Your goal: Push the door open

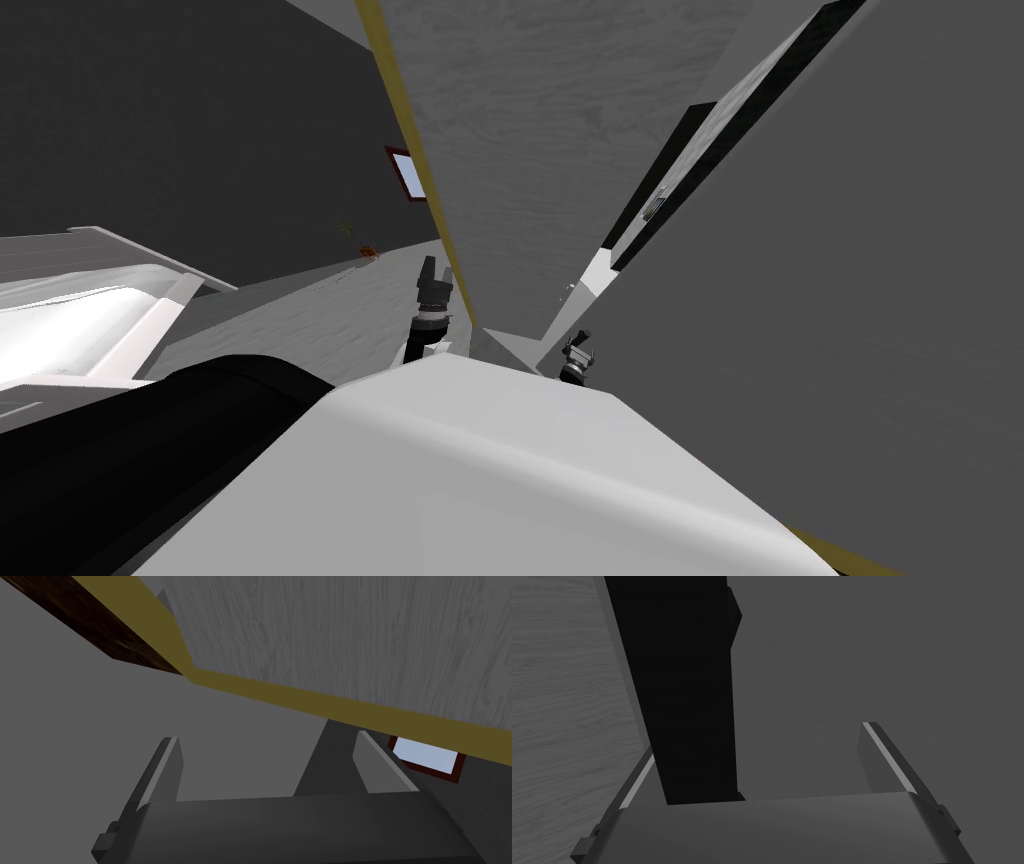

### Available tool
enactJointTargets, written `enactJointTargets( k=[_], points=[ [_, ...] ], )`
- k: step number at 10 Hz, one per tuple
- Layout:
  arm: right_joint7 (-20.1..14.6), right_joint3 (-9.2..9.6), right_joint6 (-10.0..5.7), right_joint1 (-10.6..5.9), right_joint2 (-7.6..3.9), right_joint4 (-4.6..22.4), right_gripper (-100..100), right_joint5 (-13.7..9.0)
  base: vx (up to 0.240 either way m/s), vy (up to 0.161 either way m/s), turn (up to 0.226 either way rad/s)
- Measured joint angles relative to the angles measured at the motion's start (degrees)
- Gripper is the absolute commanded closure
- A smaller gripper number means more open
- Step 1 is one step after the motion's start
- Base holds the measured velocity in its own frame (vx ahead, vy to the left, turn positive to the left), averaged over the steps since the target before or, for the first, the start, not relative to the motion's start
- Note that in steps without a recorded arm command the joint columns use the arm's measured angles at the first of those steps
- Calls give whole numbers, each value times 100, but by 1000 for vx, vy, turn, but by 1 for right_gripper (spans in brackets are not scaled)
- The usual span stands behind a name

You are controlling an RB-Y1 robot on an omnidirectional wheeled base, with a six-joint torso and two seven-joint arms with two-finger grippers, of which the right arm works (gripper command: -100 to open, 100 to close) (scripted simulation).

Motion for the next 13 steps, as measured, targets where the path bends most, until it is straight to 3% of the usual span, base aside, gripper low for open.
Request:
enactJointTargets(
  k=[2,7,9,11,12,13],
  points=[
    [-69,-20,-84,-113,36,205,100,41,-3,-4,98],
    [41,-115,-53,-126,154,170,100,74,5,-17,8],
    [-1,-124,-79,-205,134,264,100,69,-8,16,-7],
    [-104,-129,-83,-183,65,274,100,68,-6,-6,11],
    [-154,-160,-130,-318,84,468,100,68,1,-31,38],
    [-117,-177,-109,-288,100,410,100,62,5,4,14]
  ],
)
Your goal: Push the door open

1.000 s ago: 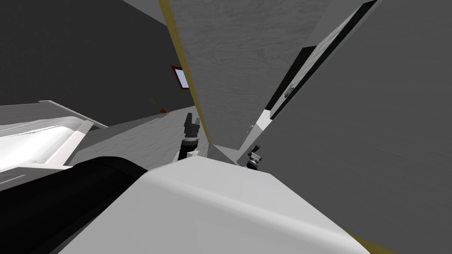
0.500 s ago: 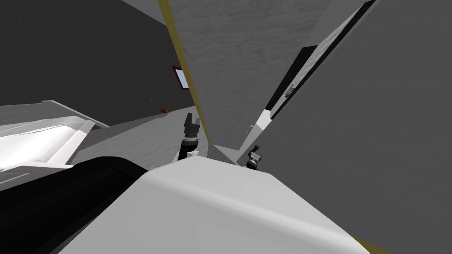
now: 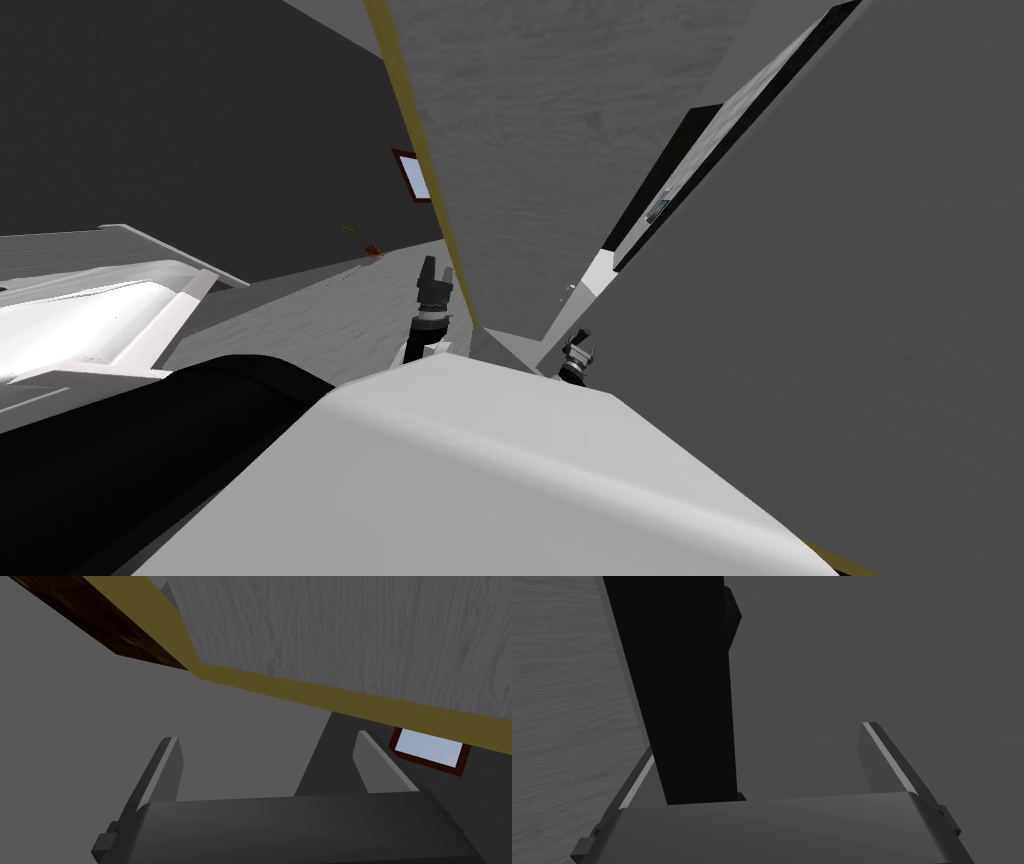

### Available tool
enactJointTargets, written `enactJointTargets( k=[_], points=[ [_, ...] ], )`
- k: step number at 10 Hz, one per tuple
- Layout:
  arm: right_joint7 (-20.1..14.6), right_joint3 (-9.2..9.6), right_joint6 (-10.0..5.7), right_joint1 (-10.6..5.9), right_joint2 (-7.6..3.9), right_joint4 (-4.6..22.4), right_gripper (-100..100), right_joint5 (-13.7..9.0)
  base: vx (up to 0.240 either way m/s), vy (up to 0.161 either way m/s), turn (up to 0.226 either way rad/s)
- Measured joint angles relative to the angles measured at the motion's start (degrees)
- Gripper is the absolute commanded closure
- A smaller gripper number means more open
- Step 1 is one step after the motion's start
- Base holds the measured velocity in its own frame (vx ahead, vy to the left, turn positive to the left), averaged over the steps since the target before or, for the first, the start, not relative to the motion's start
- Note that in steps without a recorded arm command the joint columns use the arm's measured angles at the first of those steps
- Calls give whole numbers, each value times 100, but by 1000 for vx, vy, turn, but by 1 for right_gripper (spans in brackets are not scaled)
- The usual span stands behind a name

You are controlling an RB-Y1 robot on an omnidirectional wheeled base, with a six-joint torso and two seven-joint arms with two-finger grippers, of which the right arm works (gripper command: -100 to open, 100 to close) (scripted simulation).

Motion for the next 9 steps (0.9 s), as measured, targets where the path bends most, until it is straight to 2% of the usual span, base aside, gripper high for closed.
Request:
enactJointTargets(
  k=[1,3,8,9],
  points=[
    [103,-12,101,129,0,-237,100,-16,13,8,-27],
    [58,3,54,91,-5,-151,100,-1,-2,0,4],
    [61,-48,85,68,-4,-153,100,-15,0,-6,2],
    [5,-28,4,33,5,-54,100,13,0,0,0]
  ],
)
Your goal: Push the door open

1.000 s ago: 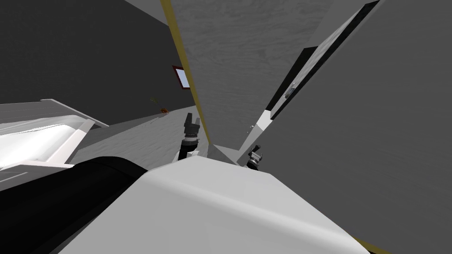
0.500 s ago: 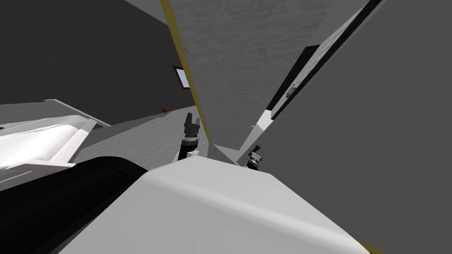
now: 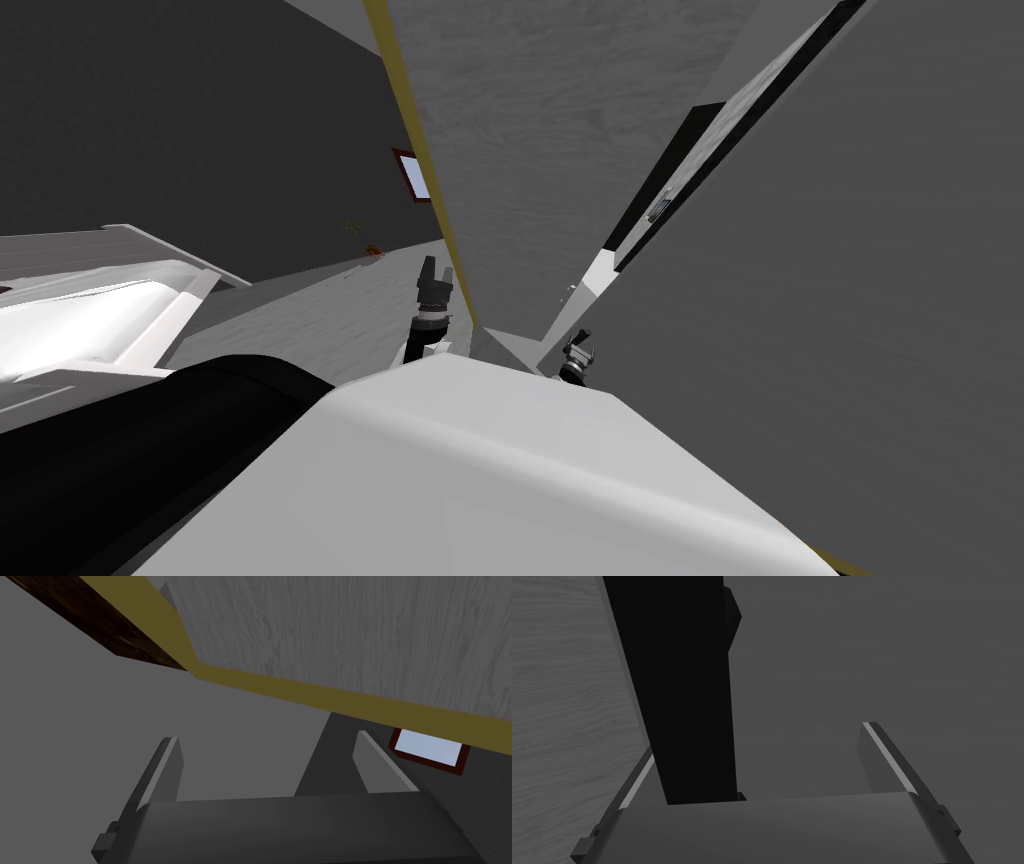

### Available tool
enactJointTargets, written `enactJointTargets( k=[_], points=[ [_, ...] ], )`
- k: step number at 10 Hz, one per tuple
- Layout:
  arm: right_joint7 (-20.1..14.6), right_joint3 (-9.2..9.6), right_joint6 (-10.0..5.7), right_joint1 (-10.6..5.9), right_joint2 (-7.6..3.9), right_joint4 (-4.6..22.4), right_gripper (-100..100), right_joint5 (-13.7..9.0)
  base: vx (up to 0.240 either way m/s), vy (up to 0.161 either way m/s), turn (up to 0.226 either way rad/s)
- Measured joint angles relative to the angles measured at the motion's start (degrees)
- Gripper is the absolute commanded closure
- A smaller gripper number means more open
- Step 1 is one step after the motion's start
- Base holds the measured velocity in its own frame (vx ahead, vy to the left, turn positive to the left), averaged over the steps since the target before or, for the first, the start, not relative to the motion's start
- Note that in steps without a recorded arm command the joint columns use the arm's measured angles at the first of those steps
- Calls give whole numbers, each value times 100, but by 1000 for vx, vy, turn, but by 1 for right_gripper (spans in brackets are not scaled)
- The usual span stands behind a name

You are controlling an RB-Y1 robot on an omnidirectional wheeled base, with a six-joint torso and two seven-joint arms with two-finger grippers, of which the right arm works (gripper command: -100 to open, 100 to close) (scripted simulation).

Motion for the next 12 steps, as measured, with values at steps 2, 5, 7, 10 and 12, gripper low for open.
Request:
enactJointTargets(
  k=[2,5,7,10,12],
  points=[
    [-75,-17,-97,-193,14,286,100,5,0,2,-1],
    [146,-13,93,97,37,-217,100,-10,1,-6,1],
    [60,-11,-28,-71,59,70,100,5,3,3,4],
    [74,-100,-33,-45,69,86,100,-88,26,-35,129],
    [159,-140,-1,28,115,-56,100,-129,-2,-15,-23]
  ],
)
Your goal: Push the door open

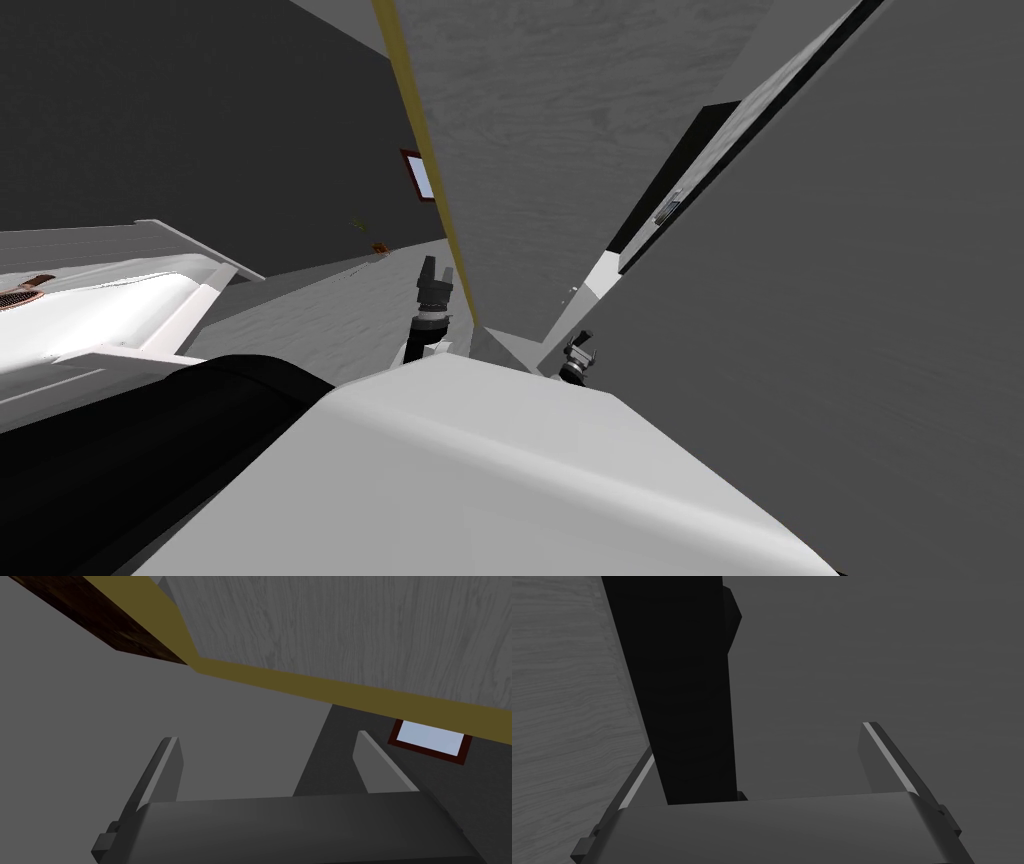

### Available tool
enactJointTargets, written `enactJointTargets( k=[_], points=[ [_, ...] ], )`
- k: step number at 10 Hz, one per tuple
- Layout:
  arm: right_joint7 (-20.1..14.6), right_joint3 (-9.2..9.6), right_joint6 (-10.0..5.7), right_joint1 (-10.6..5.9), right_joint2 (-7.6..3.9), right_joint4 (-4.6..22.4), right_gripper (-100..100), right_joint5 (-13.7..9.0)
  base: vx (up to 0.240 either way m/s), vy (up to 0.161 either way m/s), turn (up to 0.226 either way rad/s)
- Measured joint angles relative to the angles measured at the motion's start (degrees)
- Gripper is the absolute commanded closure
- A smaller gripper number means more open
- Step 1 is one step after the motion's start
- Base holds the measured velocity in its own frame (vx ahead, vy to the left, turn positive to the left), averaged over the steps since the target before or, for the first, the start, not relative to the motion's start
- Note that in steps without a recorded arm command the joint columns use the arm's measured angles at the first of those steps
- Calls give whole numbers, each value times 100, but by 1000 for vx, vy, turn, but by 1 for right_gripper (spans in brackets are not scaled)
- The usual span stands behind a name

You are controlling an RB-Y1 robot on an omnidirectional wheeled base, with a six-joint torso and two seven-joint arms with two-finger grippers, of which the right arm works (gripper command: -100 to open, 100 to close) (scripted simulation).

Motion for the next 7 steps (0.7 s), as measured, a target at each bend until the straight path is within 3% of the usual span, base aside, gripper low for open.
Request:
enactJointTargets(
  k=[2,3,4,5,6,7],
  points=[
    [-92,-22,-74,-146,-18,214,100,-12,-7,-15,36],
    [-15,-37,-49,-72,20,85,100,-19,9,-15,-10],
    [-27,-28,-76,-111,26,153,100,-15,9,11,-6],
    [90,-37,75,85,14,-196,100,-38,9,12,-11],
    [48,-26,49,44,5,-114,100,-29,-7,-2,27],
    [-47,-33,-58,-109,4,144,100,-21,4,-14,-11]
  ],
)
